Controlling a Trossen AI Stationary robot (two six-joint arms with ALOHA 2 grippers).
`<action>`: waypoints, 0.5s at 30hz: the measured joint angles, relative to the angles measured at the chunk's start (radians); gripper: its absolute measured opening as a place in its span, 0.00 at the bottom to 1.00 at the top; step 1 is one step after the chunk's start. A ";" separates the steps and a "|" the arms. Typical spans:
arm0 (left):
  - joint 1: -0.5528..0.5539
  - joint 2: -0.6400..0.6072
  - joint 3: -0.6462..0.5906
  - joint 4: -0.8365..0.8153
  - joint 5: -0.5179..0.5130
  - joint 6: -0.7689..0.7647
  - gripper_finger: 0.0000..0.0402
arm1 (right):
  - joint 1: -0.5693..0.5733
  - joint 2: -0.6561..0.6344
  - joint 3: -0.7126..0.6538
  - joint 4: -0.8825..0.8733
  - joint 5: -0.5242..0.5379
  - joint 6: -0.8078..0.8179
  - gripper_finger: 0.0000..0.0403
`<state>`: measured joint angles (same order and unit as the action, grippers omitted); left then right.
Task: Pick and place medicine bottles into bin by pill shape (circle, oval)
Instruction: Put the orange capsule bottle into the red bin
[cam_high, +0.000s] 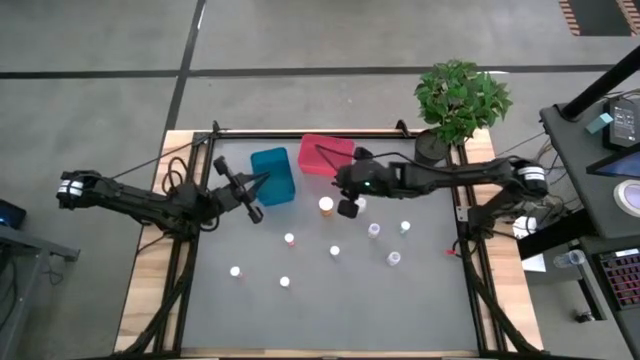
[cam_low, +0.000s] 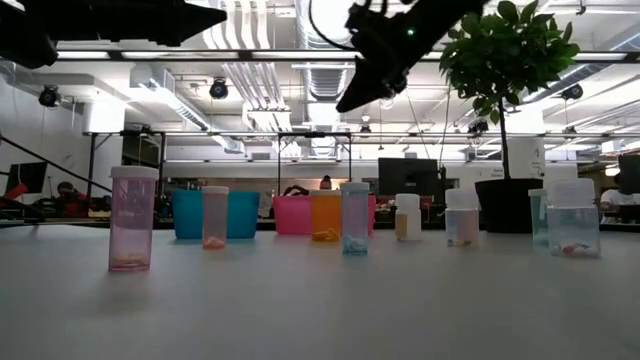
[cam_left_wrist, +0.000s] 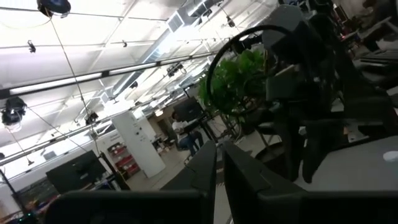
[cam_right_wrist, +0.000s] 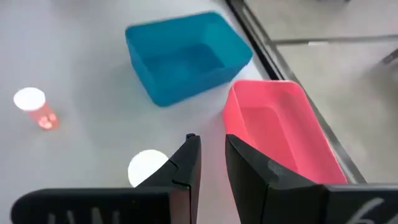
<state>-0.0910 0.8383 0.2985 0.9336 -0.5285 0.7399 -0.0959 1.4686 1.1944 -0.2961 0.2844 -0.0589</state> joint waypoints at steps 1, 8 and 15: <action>0.000 -0.003 -0.004 0.001 0.000 0.005 0.02 | 0.000 0.019 0.031 -0.038 0.000 -0.005 0.16; 0.000 -0.027 -0.025 0.001 -0.038 0.046 0.02 | 0.000 0.160 0.225 -0.280 -0.035 -0.042 0.16; 0.000 -0.056 -0.029 0.001 -0.202 0.083 0.02 | -0.003 0.288 0.391 -0.425 -0.059 -0.114 0.16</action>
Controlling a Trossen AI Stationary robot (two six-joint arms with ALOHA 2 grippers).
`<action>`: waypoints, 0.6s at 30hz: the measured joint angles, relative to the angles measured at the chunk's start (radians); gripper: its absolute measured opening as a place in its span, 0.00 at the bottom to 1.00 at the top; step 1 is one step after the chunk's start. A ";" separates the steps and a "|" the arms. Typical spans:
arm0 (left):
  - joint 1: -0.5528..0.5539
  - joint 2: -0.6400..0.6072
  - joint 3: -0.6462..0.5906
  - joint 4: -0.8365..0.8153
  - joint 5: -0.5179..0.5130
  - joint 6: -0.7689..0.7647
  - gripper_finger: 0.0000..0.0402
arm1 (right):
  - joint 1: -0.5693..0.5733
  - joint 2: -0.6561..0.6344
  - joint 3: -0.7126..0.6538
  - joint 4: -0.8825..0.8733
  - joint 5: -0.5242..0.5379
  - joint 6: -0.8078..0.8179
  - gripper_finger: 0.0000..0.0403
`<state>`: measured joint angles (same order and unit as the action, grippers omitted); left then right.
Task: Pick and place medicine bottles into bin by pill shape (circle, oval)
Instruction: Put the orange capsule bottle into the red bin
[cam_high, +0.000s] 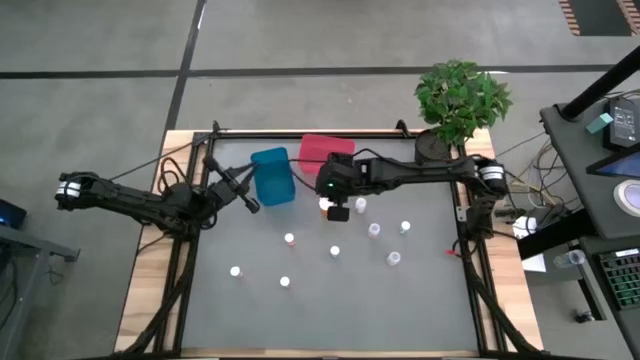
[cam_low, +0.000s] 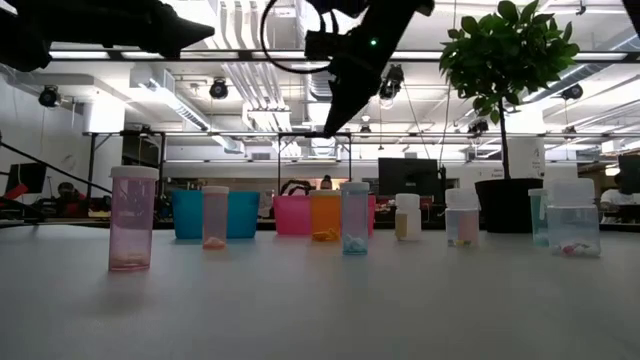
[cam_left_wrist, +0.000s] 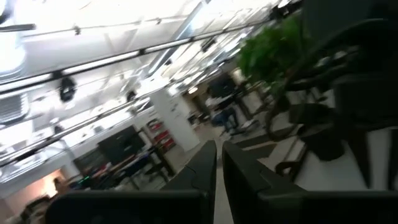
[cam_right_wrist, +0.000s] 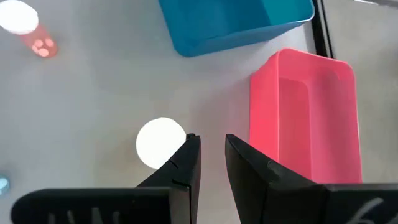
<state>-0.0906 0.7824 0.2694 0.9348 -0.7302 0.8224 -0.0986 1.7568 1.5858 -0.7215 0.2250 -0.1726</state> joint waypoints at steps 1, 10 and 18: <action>0.000 -0.002 -0.002 -0.001 -0.009 0.001 0.02 | 0.000 0.014 0.021 -0.012 -0.005 -0.002 0.16; 0.000 -0.002 -0.011 -0.003 -0.012 0.029 0.02 | 0.000 0.108 0.160 -0.096 -0.046 0.053 0.26; 0.000 0.001 -0.011 -0.001 -0.012 0.032 0.02 | 0.000 0.113 0.162 -0.098 -0.046 0.097 0.49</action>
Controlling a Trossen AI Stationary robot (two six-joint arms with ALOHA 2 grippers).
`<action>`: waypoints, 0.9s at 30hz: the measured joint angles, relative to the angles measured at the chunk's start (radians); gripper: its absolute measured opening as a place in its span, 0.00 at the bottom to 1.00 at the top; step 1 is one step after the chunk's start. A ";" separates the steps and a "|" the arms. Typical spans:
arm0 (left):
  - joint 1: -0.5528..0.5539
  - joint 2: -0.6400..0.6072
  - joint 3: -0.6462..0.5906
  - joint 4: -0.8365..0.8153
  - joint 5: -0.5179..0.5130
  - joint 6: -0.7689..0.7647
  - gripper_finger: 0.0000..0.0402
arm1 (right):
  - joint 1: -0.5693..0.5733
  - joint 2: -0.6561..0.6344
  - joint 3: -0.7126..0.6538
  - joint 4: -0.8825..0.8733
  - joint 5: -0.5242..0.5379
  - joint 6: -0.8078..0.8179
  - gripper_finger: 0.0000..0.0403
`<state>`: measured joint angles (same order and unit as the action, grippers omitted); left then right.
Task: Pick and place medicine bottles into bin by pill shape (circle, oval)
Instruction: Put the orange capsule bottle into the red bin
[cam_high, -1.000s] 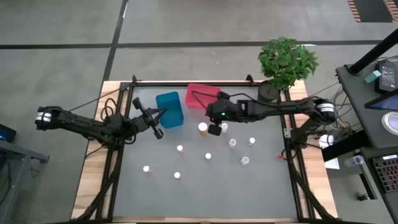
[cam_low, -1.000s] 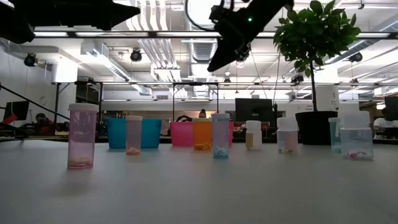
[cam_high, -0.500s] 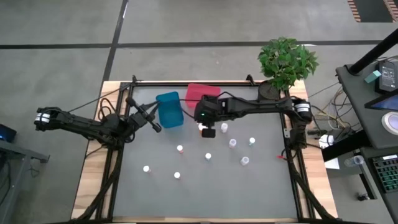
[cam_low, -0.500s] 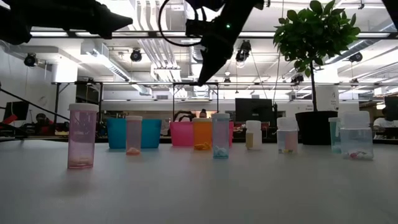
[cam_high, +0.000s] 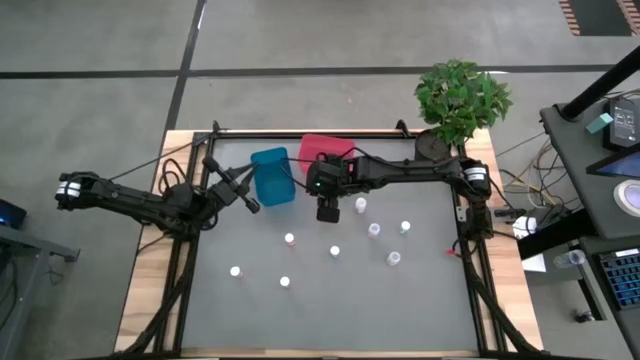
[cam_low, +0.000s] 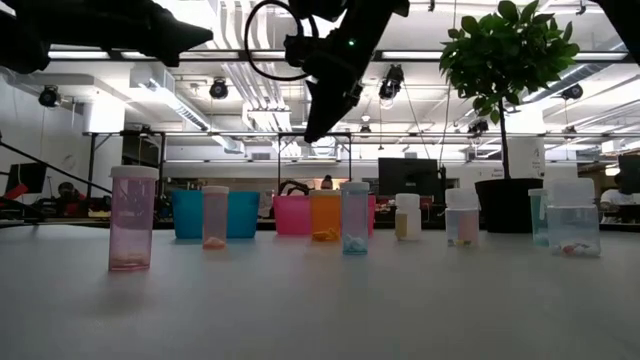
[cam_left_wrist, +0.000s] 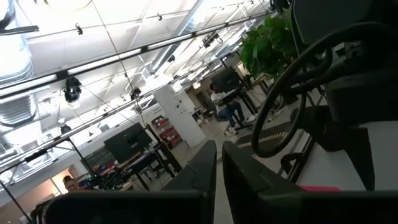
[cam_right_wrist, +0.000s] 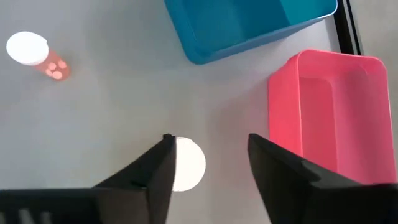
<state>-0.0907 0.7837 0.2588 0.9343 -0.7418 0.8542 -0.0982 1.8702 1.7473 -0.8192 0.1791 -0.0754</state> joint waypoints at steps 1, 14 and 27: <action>0.000 0.000 0.000 -0.002 0.000 0.001 0.02 | 0.001 0.000 0.000 0.000 0.000 0.006 0.52; 0.000 0.002 0.000 -0.002 0.000 0.001 0.02 | 0.018 0.078 -0.002 -0.056 0.001 0.017 0.72; 0.000 0.001 0.000 -0.001 0.001 0.000 0.02 | 0.013 0.138 -0.003 -0.072 -0.004 0.036 0.73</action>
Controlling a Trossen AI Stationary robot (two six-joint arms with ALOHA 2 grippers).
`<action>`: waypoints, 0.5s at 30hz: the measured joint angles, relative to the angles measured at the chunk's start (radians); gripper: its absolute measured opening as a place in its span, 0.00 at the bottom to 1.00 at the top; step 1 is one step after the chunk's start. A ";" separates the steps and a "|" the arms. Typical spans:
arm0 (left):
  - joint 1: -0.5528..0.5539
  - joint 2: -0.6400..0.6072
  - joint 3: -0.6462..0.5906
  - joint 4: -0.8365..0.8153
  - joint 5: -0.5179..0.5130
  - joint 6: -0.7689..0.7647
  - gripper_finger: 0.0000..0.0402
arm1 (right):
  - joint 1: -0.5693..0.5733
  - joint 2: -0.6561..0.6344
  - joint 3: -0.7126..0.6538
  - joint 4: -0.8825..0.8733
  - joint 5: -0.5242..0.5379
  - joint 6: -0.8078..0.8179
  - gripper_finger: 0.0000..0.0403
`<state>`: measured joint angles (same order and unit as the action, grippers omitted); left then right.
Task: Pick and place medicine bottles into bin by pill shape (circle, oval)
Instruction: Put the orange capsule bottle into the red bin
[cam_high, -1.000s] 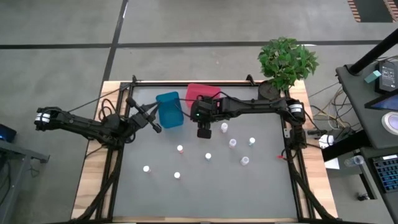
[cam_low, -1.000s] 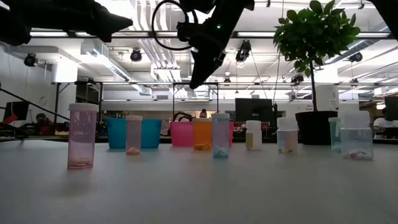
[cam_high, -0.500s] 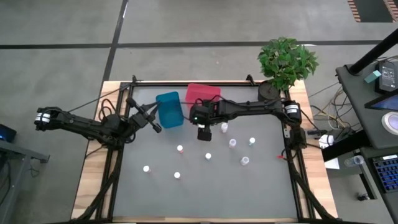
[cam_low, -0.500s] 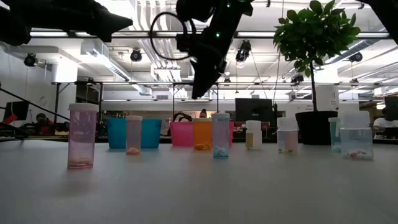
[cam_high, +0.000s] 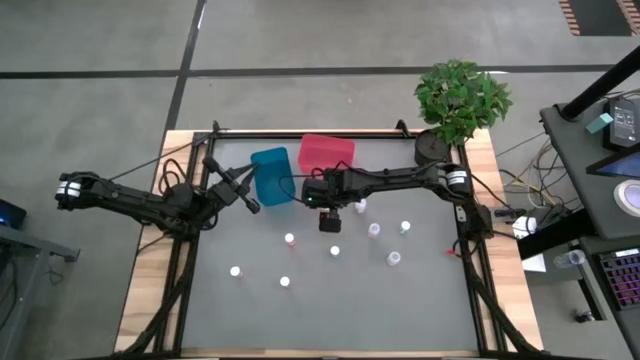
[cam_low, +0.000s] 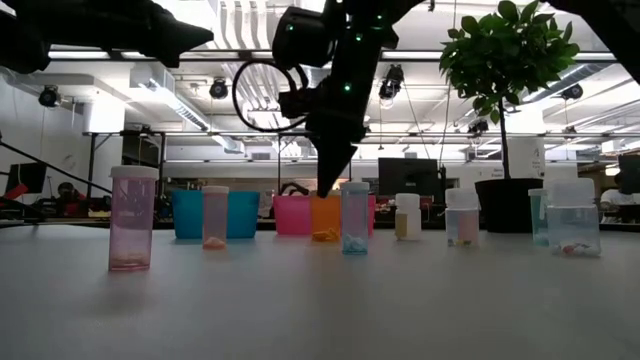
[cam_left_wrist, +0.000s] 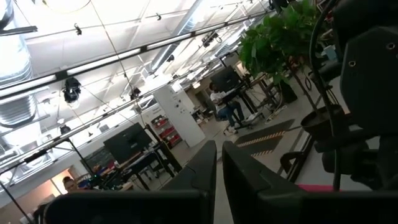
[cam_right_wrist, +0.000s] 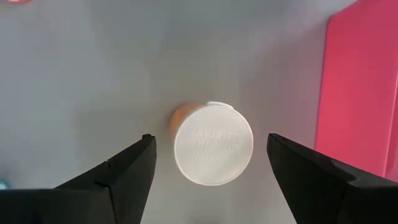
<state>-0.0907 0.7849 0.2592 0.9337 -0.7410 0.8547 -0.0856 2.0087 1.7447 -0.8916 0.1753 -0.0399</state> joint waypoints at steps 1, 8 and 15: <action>0.000 0.000 0.000 0.000 0.000 0.000 0.02 | 0.000 0.000 0.000 0.000 0.000 0.000 0.73; 0.000 0.000 0.000 0.000 0.000 0.000 0.02 | -0.003 0.002 0.000 0.006 -0.027 0.017 0.72; 0.000 0.000 0.000 0.000 0.000 -0.001 0.02 | -0.007 0.002 -0.001 0.021 -0.027 0.023 0.71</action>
<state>-0.0909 0.7849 0.2596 0.9337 -0.7406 0.8540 -0.0925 2.0109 1.7441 -0.8708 0.1486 -0.0166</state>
